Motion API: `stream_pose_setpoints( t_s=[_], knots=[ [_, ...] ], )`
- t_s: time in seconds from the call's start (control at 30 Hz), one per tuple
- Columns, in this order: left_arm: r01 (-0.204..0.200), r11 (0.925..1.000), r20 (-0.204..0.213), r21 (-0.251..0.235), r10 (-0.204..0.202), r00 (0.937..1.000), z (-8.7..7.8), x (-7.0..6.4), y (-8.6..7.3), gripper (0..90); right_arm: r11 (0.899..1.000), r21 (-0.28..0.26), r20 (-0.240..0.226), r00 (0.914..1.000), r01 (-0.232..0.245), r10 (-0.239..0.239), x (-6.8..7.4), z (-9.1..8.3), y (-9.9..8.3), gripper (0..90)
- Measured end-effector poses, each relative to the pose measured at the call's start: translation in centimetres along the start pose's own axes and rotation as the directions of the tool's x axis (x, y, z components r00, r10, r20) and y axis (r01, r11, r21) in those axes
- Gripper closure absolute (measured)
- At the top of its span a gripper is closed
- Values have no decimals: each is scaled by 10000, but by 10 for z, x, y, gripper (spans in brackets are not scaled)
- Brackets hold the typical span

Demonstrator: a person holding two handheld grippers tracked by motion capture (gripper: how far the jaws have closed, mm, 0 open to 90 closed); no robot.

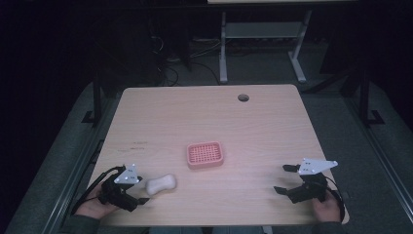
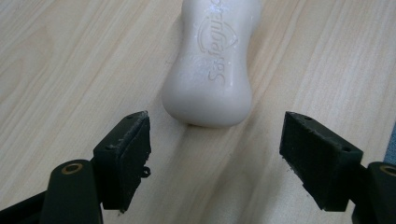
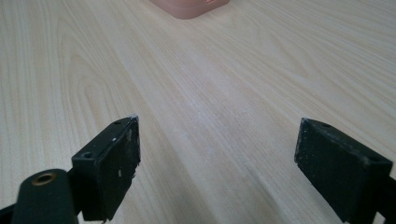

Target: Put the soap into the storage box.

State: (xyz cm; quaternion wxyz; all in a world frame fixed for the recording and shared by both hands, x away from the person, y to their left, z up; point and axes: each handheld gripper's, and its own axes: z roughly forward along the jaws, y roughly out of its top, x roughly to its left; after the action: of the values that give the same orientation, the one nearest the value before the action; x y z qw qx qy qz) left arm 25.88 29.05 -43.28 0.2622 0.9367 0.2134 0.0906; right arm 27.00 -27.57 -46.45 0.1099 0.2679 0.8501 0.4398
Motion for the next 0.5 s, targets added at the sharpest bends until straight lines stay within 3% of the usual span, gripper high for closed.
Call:
stream_pose_setpoints(
  t_s=[0.5],
  knots=[
    [-143,9999,12,42,143,9999,1,-1,3,243,10000,26,-2,10000,13,-13,0,0,0,135]
  ],
)
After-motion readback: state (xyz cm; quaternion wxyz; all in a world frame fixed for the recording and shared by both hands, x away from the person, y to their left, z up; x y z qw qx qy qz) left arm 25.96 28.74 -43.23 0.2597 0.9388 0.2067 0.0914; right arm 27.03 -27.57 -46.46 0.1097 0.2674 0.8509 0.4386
